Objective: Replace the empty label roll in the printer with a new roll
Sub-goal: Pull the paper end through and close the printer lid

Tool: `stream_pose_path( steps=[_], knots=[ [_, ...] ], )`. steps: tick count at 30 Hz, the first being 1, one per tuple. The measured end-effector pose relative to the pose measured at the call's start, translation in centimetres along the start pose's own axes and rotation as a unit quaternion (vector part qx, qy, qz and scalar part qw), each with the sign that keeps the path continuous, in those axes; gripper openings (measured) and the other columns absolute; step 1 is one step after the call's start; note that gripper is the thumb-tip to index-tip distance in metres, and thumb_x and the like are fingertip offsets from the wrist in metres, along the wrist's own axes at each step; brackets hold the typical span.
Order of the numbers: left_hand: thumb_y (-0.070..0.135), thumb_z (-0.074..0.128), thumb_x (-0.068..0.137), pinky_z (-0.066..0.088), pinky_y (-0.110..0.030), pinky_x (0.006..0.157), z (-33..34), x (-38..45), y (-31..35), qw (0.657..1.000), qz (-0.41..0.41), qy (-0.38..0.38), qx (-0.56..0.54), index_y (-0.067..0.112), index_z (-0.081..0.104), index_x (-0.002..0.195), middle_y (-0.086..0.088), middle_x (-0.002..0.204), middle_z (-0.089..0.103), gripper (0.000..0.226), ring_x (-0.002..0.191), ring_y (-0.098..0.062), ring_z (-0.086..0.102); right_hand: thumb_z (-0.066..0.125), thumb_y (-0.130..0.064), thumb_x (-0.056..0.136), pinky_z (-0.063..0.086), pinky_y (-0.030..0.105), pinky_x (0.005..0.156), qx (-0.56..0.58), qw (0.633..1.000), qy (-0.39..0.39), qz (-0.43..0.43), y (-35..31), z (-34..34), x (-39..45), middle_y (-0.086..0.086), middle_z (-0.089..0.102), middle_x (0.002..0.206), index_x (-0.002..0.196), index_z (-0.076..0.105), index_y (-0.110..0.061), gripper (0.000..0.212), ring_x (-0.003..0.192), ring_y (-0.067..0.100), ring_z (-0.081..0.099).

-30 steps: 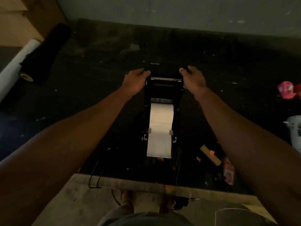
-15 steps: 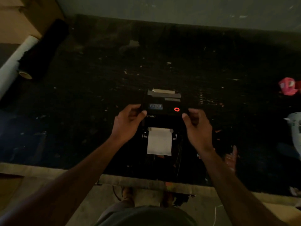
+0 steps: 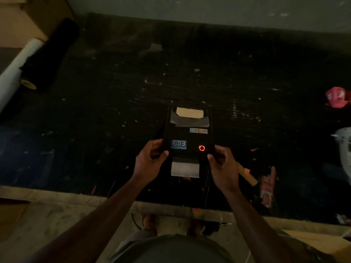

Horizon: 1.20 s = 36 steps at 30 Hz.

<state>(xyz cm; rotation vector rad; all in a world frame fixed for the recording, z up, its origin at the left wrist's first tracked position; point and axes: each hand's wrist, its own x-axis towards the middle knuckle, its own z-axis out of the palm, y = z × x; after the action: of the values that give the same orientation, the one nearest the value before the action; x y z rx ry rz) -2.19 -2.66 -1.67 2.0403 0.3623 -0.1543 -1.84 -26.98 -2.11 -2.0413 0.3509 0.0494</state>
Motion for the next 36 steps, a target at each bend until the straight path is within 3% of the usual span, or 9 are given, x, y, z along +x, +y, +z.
stream_pose_path(
  steps=[5,10,16,21,25,30,36],
  knots=[
    [0.026,0.071,0.094,0.044,-0.005,0.082,0.5,-0.3,-0.7,1.000,0.002,0.000,0.005,0.026,0.054,0.139,0.017,0.129,0.061,0.048,0.114,0.003,0.061,0.070,-0.018,0.093,0.054,0.024,0.090,-0.003,1.000,-0.003,0.001,0.6,0.2,-0.2,-0.004,0.066,0.126,0.130,0.058,-0.021,0.039,0.111,0.006,0.064],
    [0.026,0.071,0.094,0.046,-0.010,0.090,0.6,-0.1,-1.3,1.000,0.011,0.001,0.003,0.026,0.055,0.137,0.015,0.131,0.064,0.046,0.115,0.001,0.063,0.070,-0.015,0.093,0.045,0.005,0.075,-0.002,1.000,0.002,0.003,0.5,0.4,0.0,-0.009,0.064,0.120,0.130,0.059,-0.018,0.039,0.099,-0.004,0.060],
    [0.027,0.073,0.092,0.052,-0.023,0.097,0.6,0.3,-1.5,0.999,0.025,0.012,0.018,0.023,0.058,0.134,0.013,0.128,0.066,0.046,0.113,0.000,0.064,0.072,-0.007,0.090,0.044,-0.003,0.069,0.008,1.000,0.009,0.007,0.9,0.5,0.4,-0.006,0.066,0.116,0.126,0.061,-0.014,0.038,0.095,-0.011,0.058],
    [0.025,0.074,0.092,0.050,-0.017,0.095,0.7,0.2,-1.7,0.999,0.033,0.017,0.010,0.022,0.058,0.135,0.011,0.129,0.067,0.046,0.113,-0.001,0.065,0.073,-0.012,0.090,0.044,0.006,0.075,0.008,1.000,0.010,0.009,1.0,0.5,0.3,-0.008,0.065,0.117,0.128,0.061,-0.017,0.040,0.101,0.004,0.064],
    [0.025,0.073,0.093,0.053,-0.026,0.100,1.0,-0.1,-1.8,0.999,0.028,0.025,-0.003,0.023,0.058,0.136,0.012,0.128,0.067,0.046,0.114,-0.001,0.065,0.072,-0.012,0.091,0.046,0.010,0.080,0.013,1.000,0.006,0.006,0.9,0.4,0.3,-0.010,0.064,0.116,0.128,0.060,-0.017,0.039,0.097,-0.004,0.060],
    [0.025,0.072,0.093,0.052,-0.031,0.103,1.0,-0.1,-1.8,1.000,0.015,0.018,-0.014,0.026,0.057,0.137,0.014,0.131,0.065,0.046,0.118,-0.002,0.064,0.072,-0.013,0.091,0.046,0.011,0.083,0.022,1.000,0.009,0.011,1.1,0.5,0.3,-0.008,0.065,0.122,0.130,0.061,-0.017,0.041,0.106,0.005,0.063],
    [0.025,0.071,0.094,0.050,-0.020,0.097,1.0,-0.2,-1.6,0.999,0.018,0.018,-0.019,0.025,0.057,0.138,0.011,0.132,0.066,0.046,0.117,-0.002,0.064,0.072,-0.015,0.091,0.053,0.023,0.090,0.028,1.000,0.013,0.001,1.6,0.6,0.4,-0.002,0.068,0.126,0.130,0.060,-0.017,0.040,0.110,0.009,0.066]
  ],
)
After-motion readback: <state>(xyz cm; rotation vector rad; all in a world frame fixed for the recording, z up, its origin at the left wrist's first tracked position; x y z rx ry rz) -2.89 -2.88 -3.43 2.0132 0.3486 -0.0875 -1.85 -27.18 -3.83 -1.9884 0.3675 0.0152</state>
